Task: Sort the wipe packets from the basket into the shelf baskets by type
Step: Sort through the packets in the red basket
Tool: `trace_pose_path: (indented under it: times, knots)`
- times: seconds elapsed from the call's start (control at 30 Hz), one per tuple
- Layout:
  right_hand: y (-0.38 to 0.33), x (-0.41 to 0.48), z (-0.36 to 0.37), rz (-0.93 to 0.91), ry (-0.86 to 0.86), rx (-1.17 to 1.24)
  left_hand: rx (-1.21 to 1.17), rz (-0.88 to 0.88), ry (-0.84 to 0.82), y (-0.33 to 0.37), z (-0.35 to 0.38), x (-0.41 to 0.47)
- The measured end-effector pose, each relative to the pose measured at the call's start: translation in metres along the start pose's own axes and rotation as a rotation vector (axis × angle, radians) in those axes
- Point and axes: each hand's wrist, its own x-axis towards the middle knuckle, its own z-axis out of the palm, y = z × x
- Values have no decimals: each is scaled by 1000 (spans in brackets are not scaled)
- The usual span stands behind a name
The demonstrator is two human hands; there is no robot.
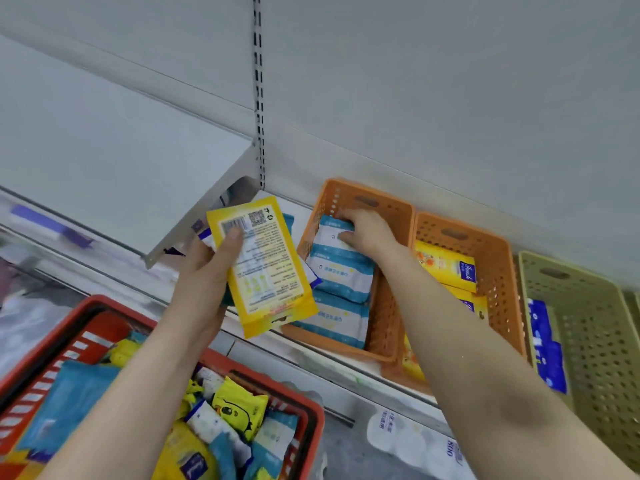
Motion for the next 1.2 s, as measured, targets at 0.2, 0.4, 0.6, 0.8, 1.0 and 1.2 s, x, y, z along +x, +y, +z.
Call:
trace_pose_path:
  times: [0.2, 0.4, 0.6, 0.8, 1.0, 1.2]
  knots:
    - [-7, -8, 3, 107, 120, -317, -15, -25, -26, 4, 16, 0]
    - [-19, -20, 13, 131, -39, -254, -18, -29, -37, 4, 16, -3]
    - [-18, -20, 18, 282, -23, -170, -30, -28, -18, 3, 12, -4]
    - [-23, -22, 24, 215, -31, -210, -20, -15, -32, 6, 10, -3]
    - [-25, -26, 8, 152, -21, -206, -62, -30, -44, 5, 13, 0]
    - [-69, -100, -58, 70, 219, 695, -104, -27, -142, 0, 21, -2]
